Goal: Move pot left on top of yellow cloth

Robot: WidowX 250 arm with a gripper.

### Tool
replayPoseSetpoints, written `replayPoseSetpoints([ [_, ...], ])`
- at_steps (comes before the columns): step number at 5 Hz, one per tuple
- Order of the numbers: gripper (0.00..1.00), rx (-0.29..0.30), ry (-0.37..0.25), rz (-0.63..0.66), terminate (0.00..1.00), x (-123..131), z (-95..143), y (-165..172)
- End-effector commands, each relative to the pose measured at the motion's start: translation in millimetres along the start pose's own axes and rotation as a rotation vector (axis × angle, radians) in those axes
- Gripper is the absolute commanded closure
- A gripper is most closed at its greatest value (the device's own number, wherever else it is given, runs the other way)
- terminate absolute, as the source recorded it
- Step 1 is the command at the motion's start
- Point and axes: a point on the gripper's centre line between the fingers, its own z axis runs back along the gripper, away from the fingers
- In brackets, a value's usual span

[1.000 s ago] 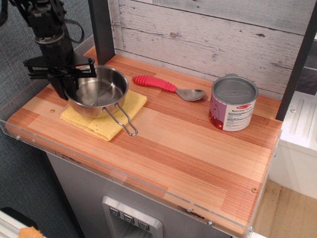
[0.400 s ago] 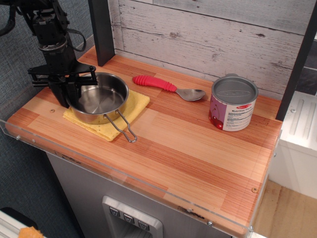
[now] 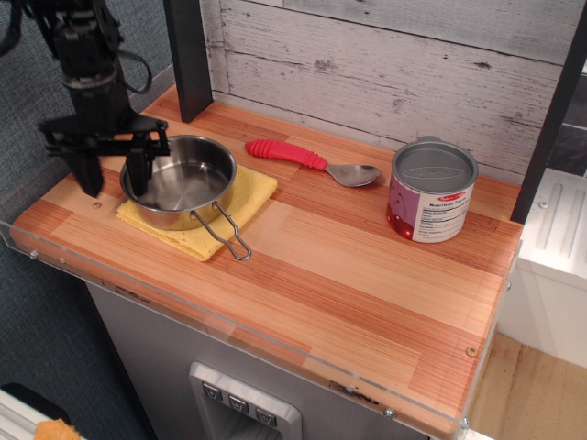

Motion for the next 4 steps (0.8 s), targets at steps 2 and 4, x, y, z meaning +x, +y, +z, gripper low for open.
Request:
replayPoseSetpoints([
  [2, 0.00, 0.083, -0.187, -0.353, 0.00, 2, 102, -58],
  [4, 0.00, -0.018, -0.255, -0.475, 0.00, -2, 125, -120],
])
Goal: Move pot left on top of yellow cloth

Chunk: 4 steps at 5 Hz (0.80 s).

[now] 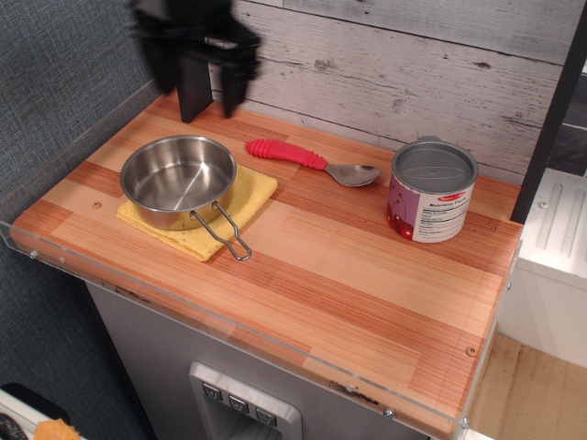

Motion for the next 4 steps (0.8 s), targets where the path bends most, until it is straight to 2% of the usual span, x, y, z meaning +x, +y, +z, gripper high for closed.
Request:
replayPoseSetpoints([
  [1, 0.00, -0.062, -0.114, 0.046, 0.00, 29, 36, -39],
  [2, 0.00, -0.140, -0.110, 0.035, 0.00, 40, 39, -58],
  [3, 0.00, -0.140, -0.110, 0.035, 0.00, 40, 39, -58],
  [4, 0.00, -0.140, -0.110, 0.035, 1.00, 40, 39, -58],
])
